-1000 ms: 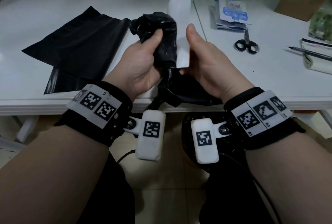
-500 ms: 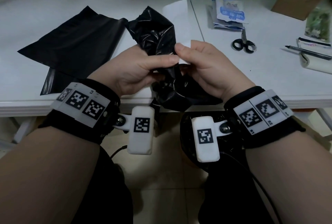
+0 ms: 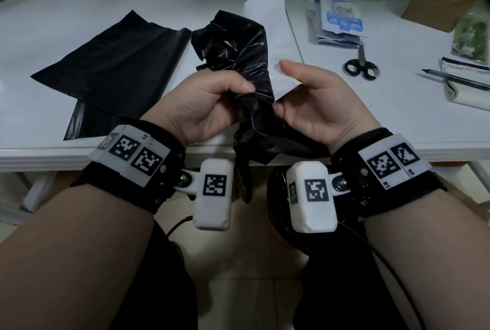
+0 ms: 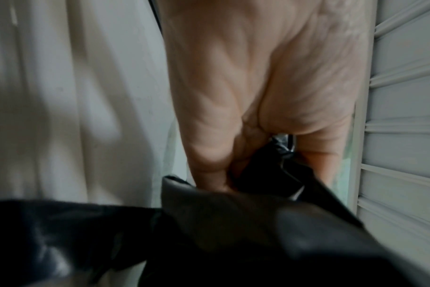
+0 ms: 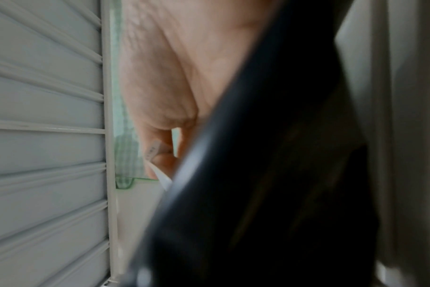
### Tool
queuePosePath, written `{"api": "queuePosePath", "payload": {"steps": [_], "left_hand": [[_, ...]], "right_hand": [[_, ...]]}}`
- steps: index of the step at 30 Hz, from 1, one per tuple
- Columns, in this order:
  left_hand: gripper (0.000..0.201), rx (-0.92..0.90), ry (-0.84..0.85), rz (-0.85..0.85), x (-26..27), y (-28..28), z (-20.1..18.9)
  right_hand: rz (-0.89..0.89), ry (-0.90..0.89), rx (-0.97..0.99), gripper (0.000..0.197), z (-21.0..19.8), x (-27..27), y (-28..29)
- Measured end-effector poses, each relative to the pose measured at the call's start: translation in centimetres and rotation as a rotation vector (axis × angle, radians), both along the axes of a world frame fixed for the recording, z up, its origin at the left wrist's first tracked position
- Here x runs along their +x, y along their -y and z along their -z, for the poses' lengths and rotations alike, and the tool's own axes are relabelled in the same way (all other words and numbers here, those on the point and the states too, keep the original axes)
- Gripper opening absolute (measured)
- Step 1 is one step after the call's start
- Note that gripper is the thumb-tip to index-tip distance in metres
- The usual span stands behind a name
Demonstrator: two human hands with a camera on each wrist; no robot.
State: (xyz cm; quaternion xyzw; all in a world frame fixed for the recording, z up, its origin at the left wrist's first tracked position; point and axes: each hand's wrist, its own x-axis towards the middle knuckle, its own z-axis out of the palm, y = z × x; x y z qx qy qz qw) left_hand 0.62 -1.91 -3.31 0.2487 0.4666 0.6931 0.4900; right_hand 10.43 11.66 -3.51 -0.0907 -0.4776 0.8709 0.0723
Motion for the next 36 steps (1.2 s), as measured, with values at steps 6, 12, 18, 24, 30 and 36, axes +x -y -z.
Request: {"api": "queuePosePath", "payload": {"steps": [6, 12, 18, 24, 30, 36], "left_hand": [[0.043, -0.029, -0.060, -0.159, -0.3, -0.2, -0.2], [0.031, -0.109, -0.353, -0.073, -0.3, 0.4, -0.6], [0.014, -0.324, -0.653, -0.269, 0.0, 0.2, -1.1], [0.016, -0.410, -0.565, -0.407, 0.2, -0.7, -0.8], [0.017, -0.229, -0.294, -0.426, 0.2, -1.0, -0.8], [0.064, -0.147, -0.401, -0.211, -0.3, -0.5, -0.5]], "right_hand": [[0.070, 0.068, 0.505, 0.054, -0.4, 0.0, 0.3], [0.232, 0.012, 0.902, 0.050, 0.2, 0.3, 0.0], [0.346, -0.051, 1.090, 0.013, -0.5, 0.3, 0.5], [0.398, -0.041, 1.221, 0.022, -0.3, -0.3, 1.2], [0.410, -0.010, 1.236, 0.043, 0.1, -0.8, 1.8], [0.461, 0.039, 1.128, 0.043, 0.2, -0.8, 1.8]]}}
